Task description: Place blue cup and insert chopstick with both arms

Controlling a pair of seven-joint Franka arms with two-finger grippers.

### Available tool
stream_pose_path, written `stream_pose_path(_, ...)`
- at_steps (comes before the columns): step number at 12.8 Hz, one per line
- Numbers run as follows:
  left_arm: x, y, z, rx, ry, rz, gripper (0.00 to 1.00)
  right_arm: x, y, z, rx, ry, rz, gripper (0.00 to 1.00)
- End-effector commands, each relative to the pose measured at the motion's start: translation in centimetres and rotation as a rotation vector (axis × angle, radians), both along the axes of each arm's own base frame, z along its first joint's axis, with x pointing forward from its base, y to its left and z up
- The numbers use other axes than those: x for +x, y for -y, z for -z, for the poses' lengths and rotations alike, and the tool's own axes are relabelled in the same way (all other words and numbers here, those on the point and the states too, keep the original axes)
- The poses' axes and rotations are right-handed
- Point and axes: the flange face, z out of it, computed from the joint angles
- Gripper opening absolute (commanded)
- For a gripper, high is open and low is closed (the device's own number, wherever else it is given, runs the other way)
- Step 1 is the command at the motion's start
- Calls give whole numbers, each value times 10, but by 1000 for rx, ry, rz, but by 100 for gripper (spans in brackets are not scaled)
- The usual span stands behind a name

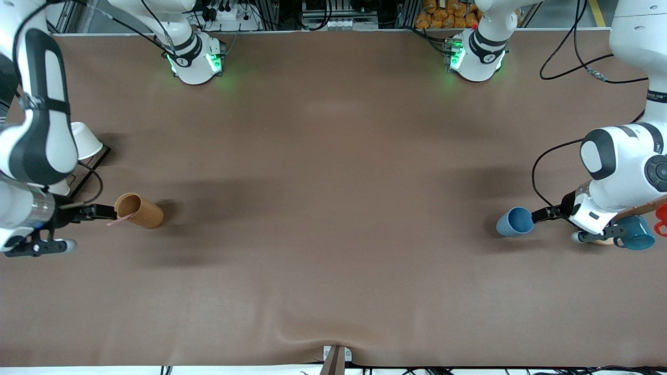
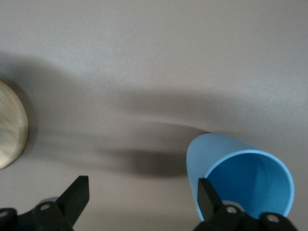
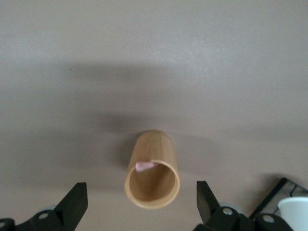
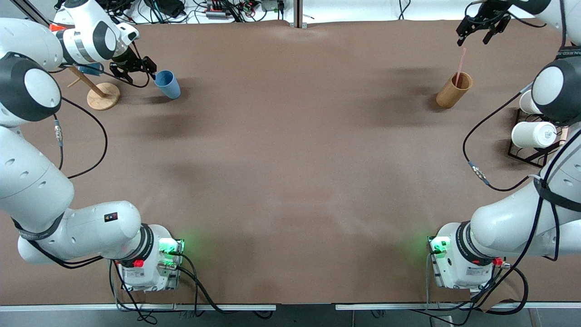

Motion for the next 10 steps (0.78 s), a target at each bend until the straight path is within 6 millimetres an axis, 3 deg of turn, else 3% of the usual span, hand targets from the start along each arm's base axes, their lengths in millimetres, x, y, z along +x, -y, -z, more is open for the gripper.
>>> stream_pose_path(1,2,11,-13,15,15,24,100,9,4,23,-9,-2,-16,100)
stream_pose_path(2,3,19,-13,11,16,31,100,8,15,28,-7,-7,0,100)
stream_pose_path(4,5,33,-14,2,18,47,100,8,16,34,-5,-16,4,100)
stream_pose_path(6,4,33,-6,-1,7,59,100,8,17,37,-4,-20,7,99)
stream_pose_path(7,3,33,-3,-2,1,61,98,8,15,37,-2,-22,11,92)
stream_pose_path(10,1,35,14,-10,-26,63,61,7,13,38,3,-29,16,89)
